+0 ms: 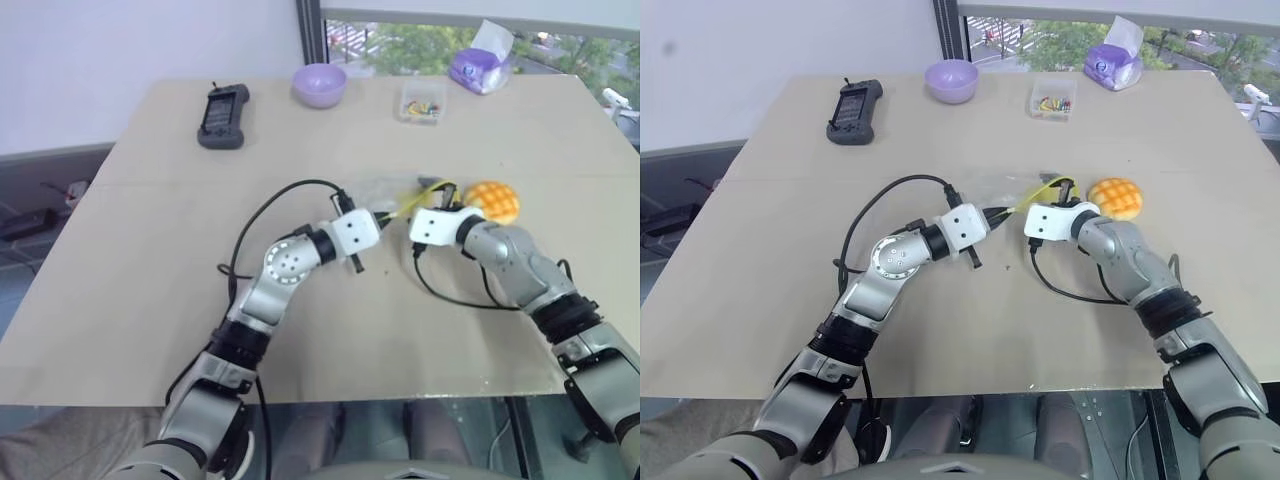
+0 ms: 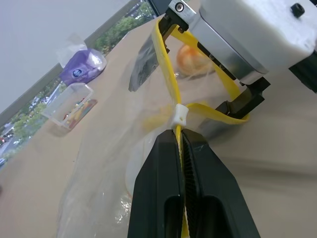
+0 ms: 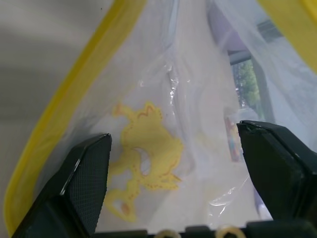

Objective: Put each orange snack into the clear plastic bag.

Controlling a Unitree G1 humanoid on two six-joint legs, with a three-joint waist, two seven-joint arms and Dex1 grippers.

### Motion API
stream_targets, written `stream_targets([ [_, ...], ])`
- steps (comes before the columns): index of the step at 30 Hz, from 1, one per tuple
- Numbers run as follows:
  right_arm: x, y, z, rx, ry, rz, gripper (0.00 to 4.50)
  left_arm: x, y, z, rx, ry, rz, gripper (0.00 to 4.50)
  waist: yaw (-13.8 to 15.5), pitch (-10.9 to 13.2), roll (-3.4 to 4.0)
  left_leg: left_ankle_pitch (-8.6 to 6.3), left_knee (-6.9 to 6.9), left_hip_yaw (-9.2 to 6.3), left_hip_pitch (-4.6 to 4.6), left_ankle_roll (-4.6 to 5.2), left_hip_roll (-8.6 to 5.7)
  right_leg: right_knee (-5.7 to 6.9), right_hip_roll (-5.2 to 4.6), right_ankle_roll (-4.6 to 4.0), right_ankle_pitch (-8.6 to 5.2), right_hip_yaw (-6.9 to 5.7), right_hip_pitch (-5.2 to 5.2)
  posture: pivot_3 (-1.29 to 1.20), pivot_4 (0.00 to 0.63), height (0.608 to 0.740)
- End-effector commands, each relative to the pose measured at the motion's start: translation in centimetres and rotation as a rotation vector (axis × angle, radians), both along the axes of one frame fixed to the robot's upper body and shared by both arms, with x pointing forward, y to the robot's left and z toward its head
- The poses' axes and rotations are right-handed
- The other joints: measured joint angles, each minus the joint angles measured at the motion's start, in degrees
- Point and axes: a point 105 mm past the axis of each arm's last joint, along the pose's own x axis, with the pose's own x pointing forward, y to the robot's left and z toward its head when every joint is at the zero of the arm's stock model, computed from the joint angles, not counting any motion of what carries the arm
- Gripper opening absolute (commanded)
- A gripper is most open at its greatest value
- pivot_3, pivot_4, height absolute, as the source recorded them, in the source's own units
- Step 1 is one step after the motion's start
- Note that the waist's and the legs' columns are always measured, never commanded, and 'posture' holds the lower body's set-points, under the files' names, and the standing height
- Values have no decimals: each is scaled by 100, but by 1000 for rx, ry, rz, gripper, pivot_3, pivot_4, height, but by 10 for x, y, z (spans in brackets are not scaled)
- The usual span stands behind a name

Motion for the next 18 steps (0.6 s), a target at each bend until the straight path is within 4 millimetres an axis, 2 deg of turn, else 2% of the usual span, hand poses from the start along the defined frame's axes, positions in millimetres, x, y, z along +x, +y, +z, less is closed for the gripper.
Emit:
stream_targets([
  [1,-1,-6,15,45,-15,-3,4461,2,1,13,-27,-49,19,0,0,0,0,0,0,0,0,0,0,0,0,0,0,0,0,0,150,740],
  [3,-7,-5,20,92,22,21,4461,5,4,13,-24,-57,41,0,1,0,0,0,0,0,0,0,0,0,0,0,0,0,0,0,150,740],
  [8,-39,-12,40,263,164,128,4461,21,17,13,-2,-105,156,0,13,0,0,0,0,-2,0,0,0,-3,0,0,0,-1,2,0,150,740],
  [10,-53,-21,53,356,230,150,4461,25,20,14,-12,-114,189,0,23,0,0,0,1,-3,0,1,-1,-4,0,0,0,-2,5,0,150,740],
  [12,-62,-30,75,535,240,166,4461,27,21,15,-20,-115,206,0,27,0,0,-1,1,-8,0,1,-1,-5,0,0,0,-6,7,0,150,740],
  [15,-51,-63,97,756,216,37,4461,26,19,15,-28,-114,206,0,19,0,0,-1,1,-6,0,1,1,-4,-1,0,0,-5,8,0,150,740],
  [18,-32,-106,85,818,232,-187,4461,25,17,13,-36,-106,202,0,44,0,0,-1,7,-8,6,1,1,-3,-1,0,0,-8,18,0,150,740],
])
